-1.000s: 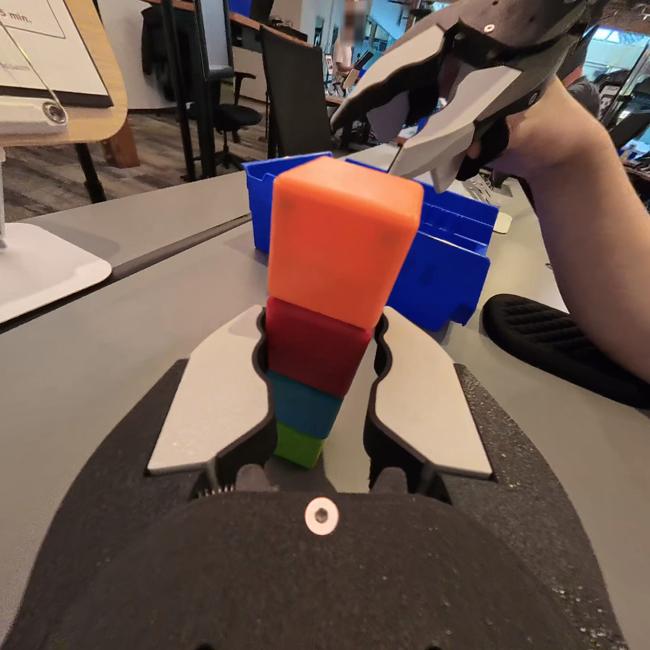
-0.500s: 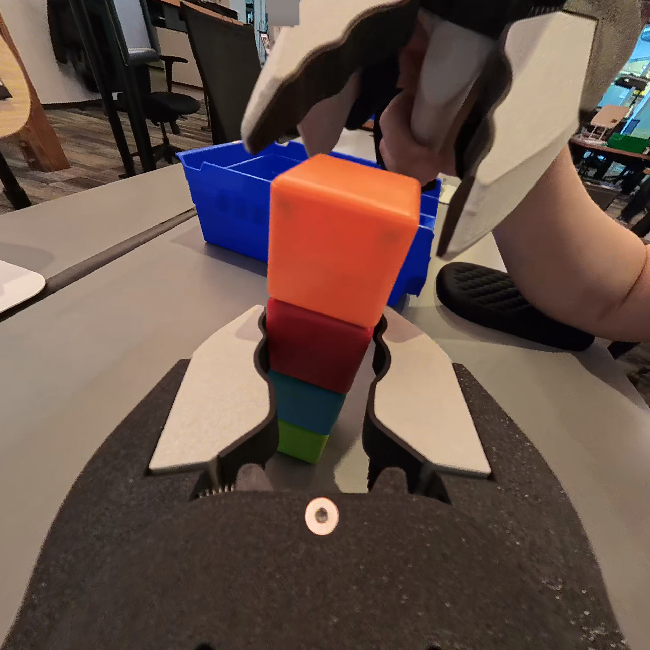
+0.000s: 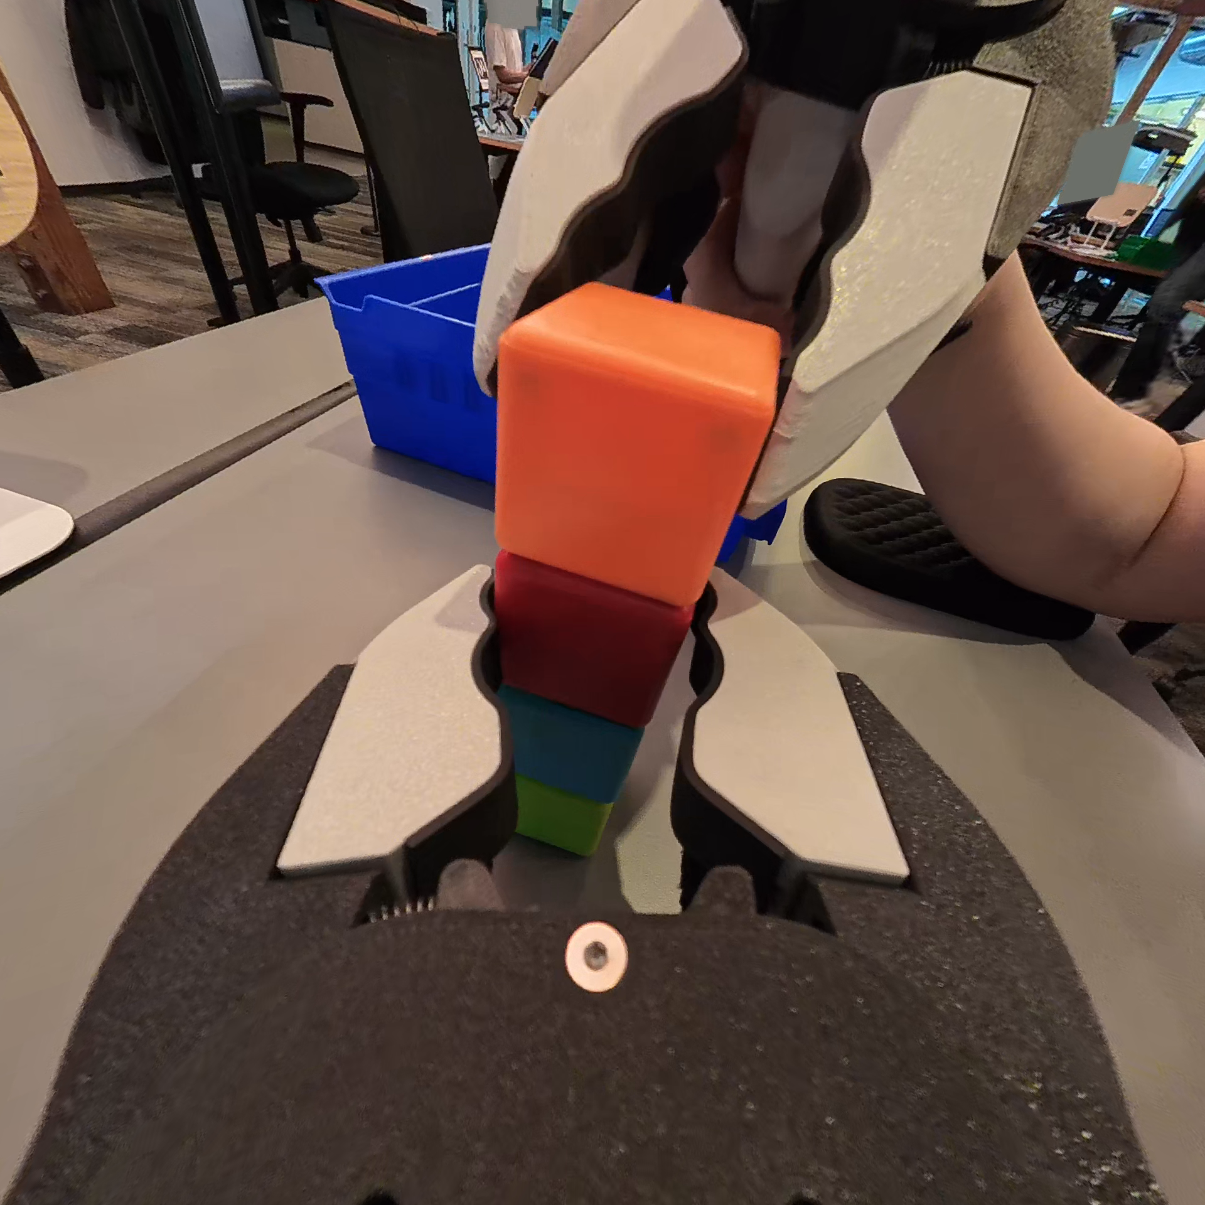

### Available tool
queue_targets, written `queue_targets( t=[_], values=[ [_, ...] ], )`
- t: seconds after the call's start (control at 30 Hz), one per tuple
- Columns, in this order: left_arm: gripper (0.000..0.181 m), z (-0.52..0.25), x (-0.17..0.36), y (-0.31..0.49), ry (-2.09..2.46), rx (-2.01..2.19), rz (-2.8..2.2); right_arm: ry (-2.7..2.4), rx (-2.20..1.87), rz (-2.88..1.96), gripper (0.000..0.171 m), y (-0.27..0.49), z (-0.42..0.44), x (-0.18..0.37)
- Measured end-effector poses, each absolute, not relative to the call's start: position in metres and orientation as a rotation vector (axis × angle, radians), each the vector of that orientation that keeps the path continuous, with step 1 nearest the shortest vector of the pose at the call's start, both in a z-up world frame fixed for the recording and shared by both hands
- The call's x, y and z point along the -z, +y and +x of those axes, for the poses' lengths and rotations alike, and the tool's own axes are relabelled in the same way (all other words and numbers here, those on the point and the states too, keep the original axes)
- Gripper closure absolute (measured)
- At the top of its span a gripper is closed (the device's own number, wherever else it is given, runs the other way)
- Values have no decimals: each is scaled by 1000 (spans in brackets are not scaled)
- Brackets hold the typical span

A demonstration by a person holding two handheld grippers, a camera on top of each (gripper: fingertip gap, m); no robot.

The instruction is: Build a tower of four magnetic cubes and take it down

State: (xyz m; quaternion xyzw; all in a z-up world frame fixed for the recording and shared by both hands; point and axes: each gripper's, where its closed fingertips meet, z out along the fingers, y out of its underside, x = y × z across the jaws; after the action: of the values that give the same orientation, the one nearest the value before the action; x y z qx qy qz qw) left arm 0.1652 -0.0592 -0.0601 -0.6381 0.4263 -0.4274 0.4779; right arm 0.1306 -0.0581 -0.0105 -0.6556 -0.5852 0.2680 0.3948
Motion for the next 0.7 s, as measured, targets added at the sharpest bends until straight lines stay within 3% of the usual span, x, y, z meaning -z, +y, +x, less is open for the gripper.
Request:
queue_targets(
  t=[0.7],
  values=[
    [128, 164, 61, -56, 1045, 1022, -1584, -1485, -599, -1659, 120, -55, 133, 8]
  ],
)
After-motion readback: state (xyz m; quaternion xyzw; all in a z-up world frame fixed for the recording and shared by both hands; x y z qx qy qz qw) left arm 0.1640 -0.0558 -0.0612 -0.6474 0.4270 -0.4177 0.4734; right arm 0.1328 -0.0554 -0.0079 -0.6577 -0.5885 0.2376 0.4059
